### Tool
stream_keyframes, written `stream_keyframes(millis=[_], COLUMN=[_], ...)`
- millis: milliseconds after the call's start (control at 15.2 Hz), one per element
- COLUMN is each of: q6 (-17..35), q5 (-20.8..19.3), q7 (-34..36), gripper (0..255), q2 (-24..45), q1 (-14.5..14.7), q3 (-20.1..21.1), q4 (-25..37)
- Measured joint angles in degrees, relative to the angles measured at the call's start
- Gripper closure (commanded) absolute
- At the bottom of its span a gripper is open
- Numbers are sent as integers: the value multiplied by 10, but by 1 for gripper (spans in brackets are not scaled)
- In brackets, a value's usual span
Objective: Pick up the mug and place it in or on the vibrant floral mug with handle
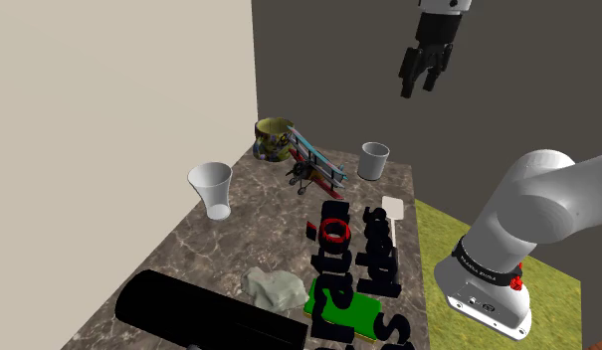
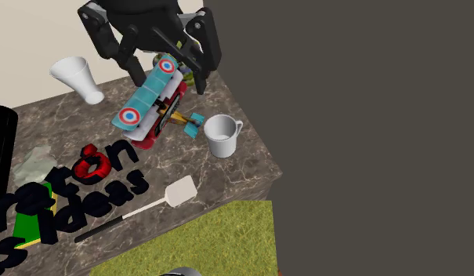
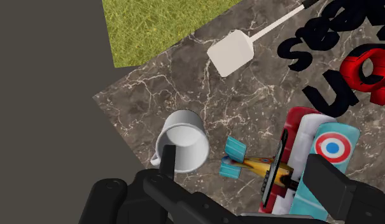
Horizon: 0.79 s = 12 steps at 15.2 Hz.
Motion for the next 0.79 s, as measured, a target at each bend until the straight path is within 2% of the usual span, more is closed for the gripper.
stream_keyframes(millis=[264, 792], q6=[38, 209], q5=[-5, -20], q7=[-4, -8], gripper=[0, 0], q2=[10, 98], q1=[1, 7], q3=[-3, -8], q4=[-29, -114])
